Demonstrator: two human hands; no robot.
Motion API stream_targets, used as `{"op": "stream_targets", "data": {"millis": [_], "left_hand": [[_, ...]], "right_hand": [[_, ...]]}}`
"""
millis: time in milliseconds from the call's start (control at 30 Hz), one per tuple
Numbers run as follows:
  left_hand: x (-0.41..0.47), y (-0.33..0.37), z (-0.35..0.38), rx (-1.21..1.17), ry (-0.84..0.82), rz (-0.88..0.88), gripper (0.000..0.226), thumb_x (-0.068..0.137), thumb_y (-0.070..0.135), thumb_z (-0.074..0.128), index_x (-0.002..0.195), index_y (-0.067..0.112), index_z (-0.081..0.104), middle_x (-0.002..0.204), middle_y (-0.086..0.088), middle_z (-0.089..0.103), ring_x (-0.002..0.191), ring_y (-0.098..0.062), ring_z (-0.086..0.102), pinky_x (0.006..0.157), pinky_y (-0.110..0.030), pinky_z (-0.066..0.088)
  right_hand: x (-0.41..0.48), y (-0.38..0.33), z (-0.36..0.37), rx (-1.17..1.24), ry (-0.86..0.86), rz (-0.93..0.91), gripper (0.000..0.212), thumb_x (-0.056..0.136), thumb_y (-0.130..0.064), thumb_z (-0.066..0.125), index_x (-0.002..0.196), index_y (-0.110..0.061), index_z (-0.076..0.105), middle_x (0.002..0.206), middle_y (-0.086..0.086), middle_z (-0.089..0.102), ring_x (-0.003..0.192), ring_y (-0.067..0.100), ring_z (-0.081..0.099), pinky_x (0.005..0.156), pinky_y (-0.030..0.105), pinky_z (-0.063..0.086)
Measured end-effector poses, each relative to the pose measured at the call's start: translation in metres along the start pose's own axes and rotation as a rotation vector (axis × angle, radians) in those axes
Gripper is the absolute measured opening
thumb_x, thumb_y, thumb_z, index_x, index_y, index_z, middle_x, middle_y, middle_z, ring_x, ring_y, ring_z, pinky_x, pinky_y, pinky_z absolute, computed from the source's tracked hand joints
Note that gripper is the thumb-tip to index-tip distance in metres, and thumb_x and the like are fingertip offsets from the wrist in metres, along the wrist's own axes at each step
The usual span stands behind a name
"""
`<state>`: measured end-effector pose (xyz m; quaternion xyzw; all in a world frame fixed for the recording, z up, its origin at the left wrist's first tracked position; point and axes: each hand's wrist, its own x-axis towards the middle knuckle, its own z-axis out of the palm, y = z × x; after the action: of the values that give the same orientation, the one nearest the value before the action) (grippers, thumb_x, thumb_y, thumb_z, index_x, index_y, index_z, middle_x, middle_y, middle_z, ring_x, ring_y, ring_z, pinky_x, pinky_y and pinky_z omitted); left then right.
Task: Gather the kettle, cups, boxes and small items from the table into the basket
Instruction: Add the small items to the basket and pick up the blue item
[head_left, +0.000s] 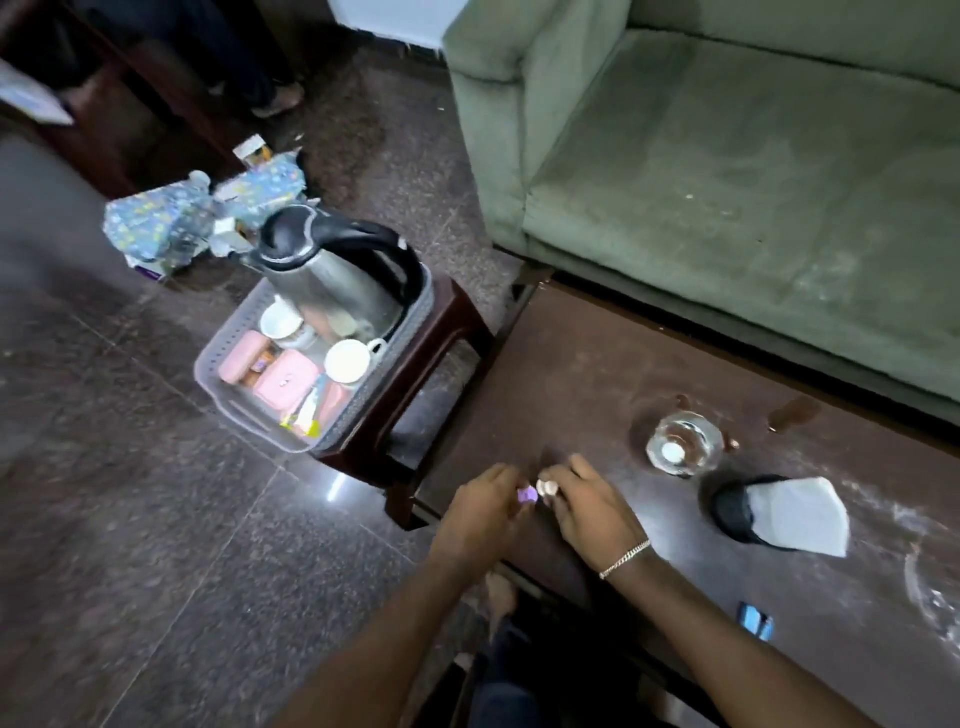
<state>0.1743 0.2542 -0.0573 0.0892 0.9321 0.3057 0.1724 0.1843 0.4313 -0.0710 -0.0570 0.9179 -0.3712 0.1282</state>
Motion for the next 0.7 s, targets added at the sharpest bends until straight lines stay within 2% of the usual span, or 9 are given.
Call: {"op": "stream_targets", "data": {"millis": [167, 300, 400, 533, 633, 700], "left_hand": [[0.011, -0.056, -0.098, -0.018, 0.257, -0.073, 0.015, 0.093, 0.028, 0.074, 0.09, 0.016, 0.067, 0.084, 0.003, 0.067, 0.078, -0.018, 0.065, 0.068, -0.027, 0.043], [0.022, -0.115, -0.173, 0.044, 0.394, -0.167, 0.015, 0.091, 0.025, 0.078, 0.091, 0.014, 0.068, 0.081, 0.0, 0.067, 0.072, -0.016, 0.058, 0.063, -0.024, 0.035], [0.031, -0.156, -0.213, 0.081, 0.432, -0.214, 0.012, 0.087, 0.017, 0.079, 0.093, 0.012, 0.069, 0.083, -0.004, 0.068, 0.07, -0.021, 0.061, 0.064, -0.031, 0.042], [0.045, -0.191, -0.237, 0.068, 0.446, -0.248, 0.012, 0.089, 0.017, 0.079, 0.091, 0.01, 0.07, 0.081, -0.005, 0.068, 0.066, -0.022, 0.061, 0.062, -0.028, 0.037], [0.054, -0.214, -0.244, 0.078, 0.418, -0.27, 0.012, 0.088, 0.016, 0.077, 0.094, 0.011, 0.068, 0.083, -0.002, 0.067, 0.065, -0.02, 0.058, 0.063, -0.034, 0.045], [0.059, -0.228, -0.246, 0.074, 0.396, -0.289, 0.013, 0.088, 0.016, 0.076, 0.095, 0.012, 0.067, 0.084, 0.002, 0.062, 0.065, -0.017, 0.053, 0.062, -0.033, 0.044]], "right_hand": [[0.072, -0.079, 0.009, 0.061, 0.042, -0.111, 0.016, 0.087, -0.006, 0.064, 0.102, -0.011, 0.069, 0.097, 0.007, 0.057, 0.084, 0.029, 0.062, 0.073, 0.04, 0.053], [0.133, -0.145, 0.029, 0.079, 0.041, -0.196, 0.023, 0.088, -0.007, 0.067, 0.111, -0.01, 0.069, 0.103, 0.008, 0.059, 0.09, 0.028, 0.063, 0.08, 0.036, 0.052], [0.179, -0.189, 0.05, 0.054, 0.023, -0.256, 0.023, 0.088, -0.007, 0.067, 0.11, -0.008, 0.069, 0.105, 0.01, 0.06, 0.095, 0.03, 0.063, 0.084, 0.032, 0.045], [0.225, -0.227, 0.078, -0.026, -0.015, -0.319, 0.024, 0.086, -0.01, 0.067, 0.11, -0.007, 0.071, 0.108, 0.014, 0.064, 0.1, 0.035, 0.061, 0.092, 0.043, 0.048], [0.249, -0.244, 0.099, -0.135, -0.058, -0.35, 0.028, 0.087, -0.017, 0.067, 0.114, -0.012, 0.07, 0.109, 0.011, 0.064, 0.102, 0.033, 0.06, 0.088, 0.047, 0.05], [0.261, -0.254, 0.112, -0.184, -0.087, -0.359, 0.027, 0.087, -0.021, 0.066, 0.113, -0.015, 0.069, 0.11, 0.009, 0.062, 0.104, 0.031, 0.058, 0.087, 0.047, 0.049]]}}
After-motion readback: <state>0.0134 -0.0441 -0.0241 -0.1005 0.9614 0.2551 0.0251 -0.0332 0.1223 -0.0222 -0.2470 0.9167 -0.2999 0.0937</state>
